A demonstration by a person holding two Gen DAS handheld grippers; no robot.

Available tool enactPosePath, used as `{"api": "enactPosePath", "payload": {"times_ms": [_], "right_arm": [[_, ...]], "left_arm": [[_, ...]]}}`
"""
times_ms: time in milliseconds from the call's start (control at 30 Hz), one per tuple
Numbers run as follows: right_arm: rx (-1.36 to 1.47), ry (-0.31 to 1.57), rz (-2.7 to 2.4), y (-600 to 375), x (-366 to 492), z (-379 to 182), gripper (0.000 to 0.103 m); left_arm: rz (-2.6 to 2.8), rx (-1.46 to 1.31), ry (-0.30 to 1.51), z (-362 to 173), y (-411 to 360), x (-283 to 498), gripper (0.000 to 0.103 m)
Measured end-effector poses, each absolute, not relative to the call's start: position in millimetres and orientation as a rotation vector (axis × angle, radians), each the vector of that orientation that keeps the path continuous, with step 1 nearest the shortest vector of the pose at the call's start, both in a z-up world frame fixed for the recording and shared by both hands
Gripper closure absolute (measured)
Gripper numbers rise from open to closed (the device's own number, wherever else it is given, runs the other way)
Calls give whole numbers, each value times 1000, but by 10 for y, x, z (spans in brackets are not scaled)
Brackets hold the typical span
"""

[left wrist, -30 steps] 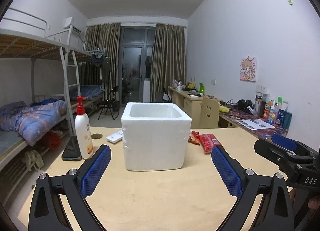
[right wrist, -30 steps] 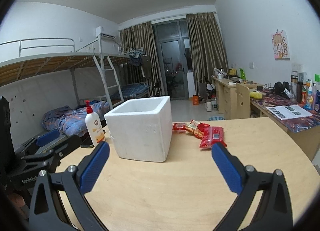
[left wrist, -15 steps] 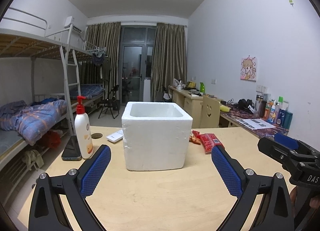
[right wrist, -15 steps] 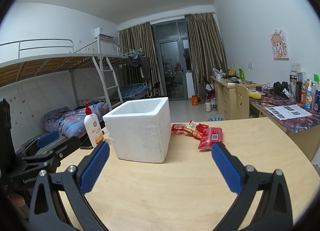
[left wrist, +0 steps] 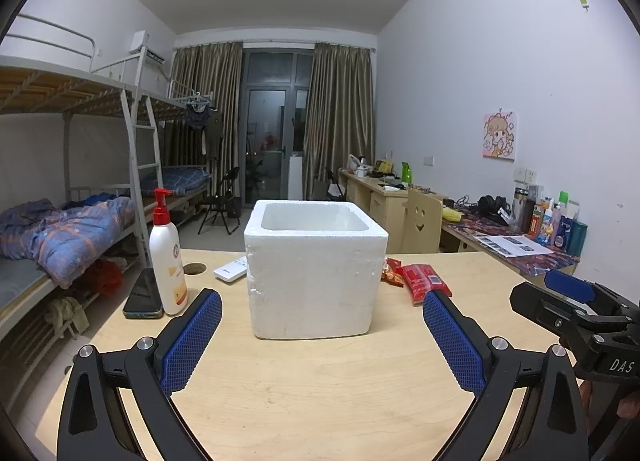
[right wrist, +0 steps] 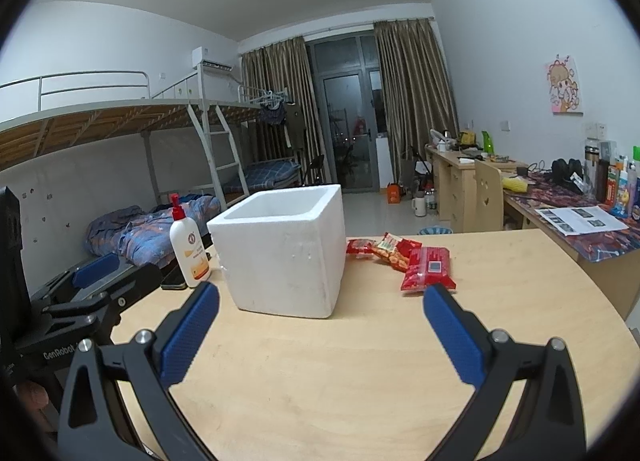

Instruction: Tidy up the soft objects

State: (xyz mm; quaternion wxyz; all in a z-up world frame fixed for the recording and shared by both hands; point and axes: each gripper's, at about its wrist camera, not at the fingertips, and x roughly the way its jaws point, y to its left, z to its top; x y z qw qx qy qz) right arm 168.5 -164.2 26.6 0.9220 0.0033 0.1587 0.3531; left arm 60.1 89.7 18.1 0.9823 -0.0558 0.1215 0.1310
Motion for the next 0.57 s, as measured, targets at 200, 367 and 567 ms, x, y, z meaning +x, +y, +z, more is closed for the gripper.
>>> {"api": "enactPosePath", "payload": {"times_ms": [200, 367, 567], "right_arm": [[6, 329, 728, -1628, 1689, 263, 0], [5, 332, 727, -1618, 1695, 261, 0], [5, 339, 726, -1602, 1706, 249, 0]], "left_arm": [[269, -115, 248, 160, 907, 606, 2], [269, -116, 251, 142, 913, 612, 2], [272, -112, 251, 126, 906, 622, 2]]}}
